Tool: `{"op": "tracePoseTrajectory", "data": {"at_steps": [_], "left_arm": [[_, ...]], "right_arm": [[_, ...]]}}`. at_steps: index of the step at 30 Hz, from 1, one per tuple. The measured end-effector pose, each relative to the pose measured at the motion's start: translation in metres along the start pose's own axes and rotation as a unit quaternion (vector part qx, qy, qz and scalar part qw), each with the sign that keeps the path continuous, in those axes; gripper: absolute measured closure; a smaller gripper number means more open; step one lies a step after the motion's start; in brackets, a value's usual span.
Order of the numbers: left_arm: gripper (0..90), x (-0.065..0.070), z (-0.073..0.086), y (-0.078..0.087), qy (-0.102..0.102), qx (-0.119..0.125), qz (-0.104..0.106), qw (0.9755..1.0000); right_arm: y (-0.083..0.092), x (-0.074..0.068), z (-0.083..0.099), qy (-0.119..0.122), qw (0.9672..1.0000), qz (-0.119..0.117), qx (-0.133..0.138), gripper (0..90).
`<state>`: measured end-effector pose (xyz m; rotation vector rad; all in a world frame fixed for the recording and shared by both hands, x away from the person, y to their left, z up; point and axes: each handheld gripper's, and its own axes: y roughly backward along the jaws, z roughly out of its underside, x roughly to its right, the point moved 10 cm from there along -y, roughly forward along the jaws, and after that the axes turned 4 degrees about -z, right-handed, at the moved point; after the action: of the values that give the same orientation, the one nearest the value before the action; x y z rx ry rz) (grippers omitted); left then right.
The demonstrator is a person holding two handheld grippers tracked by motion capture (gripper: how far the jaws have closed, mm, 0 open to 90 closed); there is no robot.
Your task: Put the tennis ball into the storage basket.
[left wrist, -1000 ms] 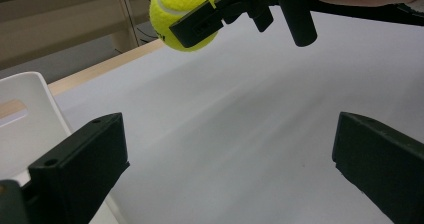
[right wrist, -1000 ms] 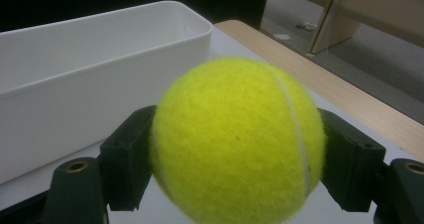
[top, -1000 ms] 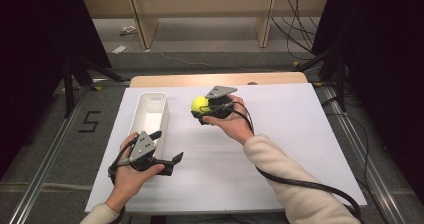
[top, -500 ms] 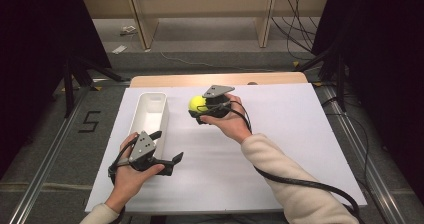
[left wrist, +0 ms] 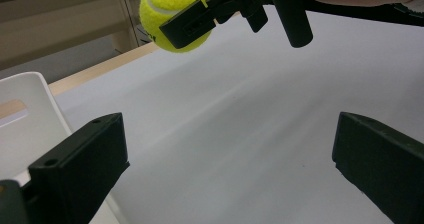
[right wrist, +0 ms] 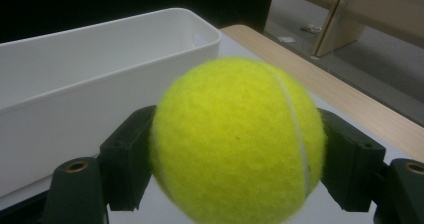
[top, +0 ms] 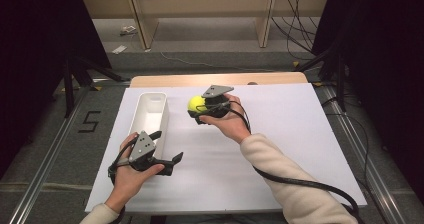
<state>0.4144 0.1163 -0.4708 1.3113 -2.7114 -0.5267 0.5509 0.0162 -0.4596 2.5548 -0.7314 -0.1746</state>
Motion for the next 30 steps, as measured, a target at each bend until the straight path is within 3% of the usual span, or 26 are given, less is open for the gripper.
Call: {"op": "tracePoseTrajectory", "data": {"at_steps": [7, 30], "left_arm": [[0.8, 0.0014, 0.001, 0.0, 0.007, -0.003, 0.002, 1.0], [0.9, 0.0, 0.0004, -0.0001, 0.001, -0.002, -0.001, 1.0]], "right_arm": [[-0.0006, -0.001, -0.0032, 0.001, 1.0, 0.0, 0.001, 26.0], [-0.0045, -0.0083, -0.0096, 0.007, 1.0, -0.007, 0.002, 25.9]]}}
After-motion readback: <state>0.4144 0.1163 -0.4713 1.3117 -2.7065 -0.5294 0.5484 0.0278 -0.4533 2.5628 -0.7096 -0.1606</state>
